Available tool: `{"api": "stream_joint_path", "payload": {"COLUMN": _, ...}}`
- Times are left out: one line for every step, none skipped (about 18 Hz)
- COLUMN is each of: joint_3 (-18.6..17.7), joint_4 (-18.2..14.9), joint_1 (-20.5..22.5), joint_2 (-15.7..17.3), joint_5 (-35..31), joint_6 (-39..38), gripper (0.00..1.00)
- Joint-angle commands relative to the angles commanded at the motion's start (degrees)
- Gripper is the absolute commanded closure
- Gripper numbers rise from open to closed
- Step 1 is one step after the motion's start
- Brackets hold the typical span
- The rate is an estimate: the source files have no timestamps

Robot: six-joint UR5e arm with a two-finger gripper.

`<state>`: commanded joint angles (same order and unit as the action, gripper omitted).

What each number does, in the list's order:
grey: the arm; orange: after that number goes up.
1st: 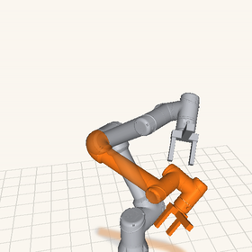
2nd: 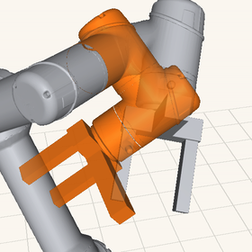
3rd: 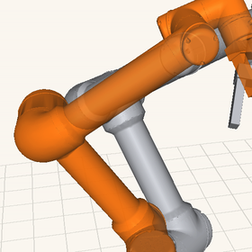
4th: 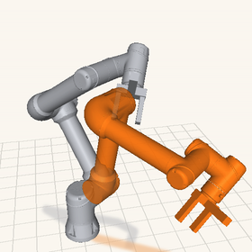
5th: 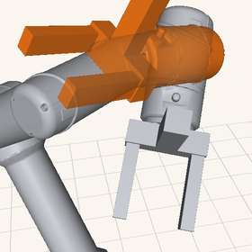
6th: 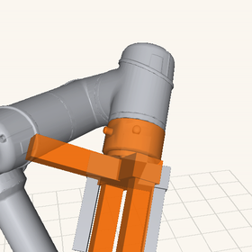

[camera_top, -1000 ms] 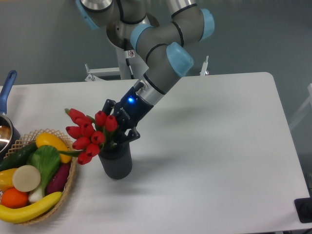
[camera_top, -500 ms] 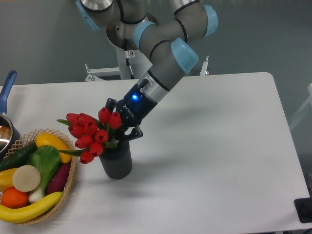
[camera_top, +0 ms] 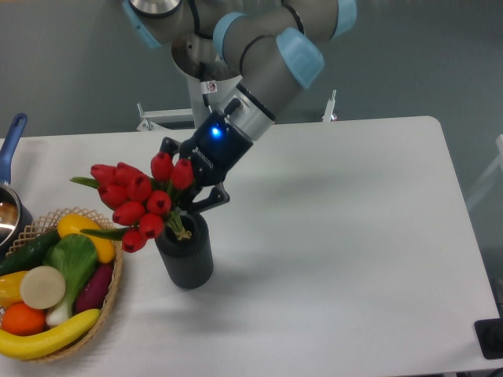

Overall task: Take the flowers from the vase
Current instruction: 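Lift the gripped tulips up out of the black vase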

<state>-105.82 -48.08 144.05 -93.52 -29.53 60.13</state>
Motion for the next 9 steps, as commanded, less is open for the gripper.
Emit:
{"api": "stream_joint_path", "payload": {"joint_3": 0.44, "joint_4": 0.0, "joint_1": 0.0, "joint_2": 0.62, "joint_5": 0.17, "joint_6": -1.4, "gripper": 0.64}}
{"api": "stream_joint_path", "payload": {"joint_3": 0.7, "joint_4": 0.0, "joint_1": -0.09, "joint_2": 1.23, "joint_5": 0.7, "joint_6": -2.9, "gripper": 0.64}}
{"api": "stream_joint_path", "payload": {"joint_3": 0.97, "joint_4": 0.0, "joint_1": -0.09, "joint_2": 1.76, "joint_5": 1.23, "joint_6": -4.13, "gripper": 0.64}}
{"api": "stream_joint_path", "payload": {"joint_3": 1.14, "joint_4": 0.0, "joint_1": -0.18, "joint_2": 2.29, "joint_5": 1.75, "joint_6": -5.01, "gripper": 0.64}}
{"api": "stream_joint_path", "payload": {"joint_3": 1.41, "joint_4": 0.0, "joint_1": -0.18, "joint_2": 2.82, "joint_5": 1.84, "joint_6": -5.72, "gripper": 0.64}}
{"api": "stream_joint_path", "payload": {"joint_3": 1.84, "joint_4": 0.0, "joint_1": -0.18, "joint_2": 3.34, "joint_5": 1.85, "joint_6": -6.77, "gripper": 0.64}}
{"api": "stream_joint_path", "payload": {"joint_3": 2.37, "joint_4": 0.0, "joint_1": -0.18, "joint_2": 3.61, "joint_5": 1.93, "joint_6": -7.91, "gripper": 0.64}}
{"api": "stream_joint_path", "payload": {"joint_3": 3.33, "joint_4": 0.0, "joint_1": -0.09, "joint_2": 3.7, "joint_5": 1.93, "joint_6": -9.4, "gripper": 0.64}}
{"api": "stream_joint_path", "payload": {"joint_3": 4.12, "joint_4": 0.0, "joint_1": -0.09, "joint_2": 3.7, "joint_5": 1.93, "joint_6": -10.63, "gripper": 0.64}}
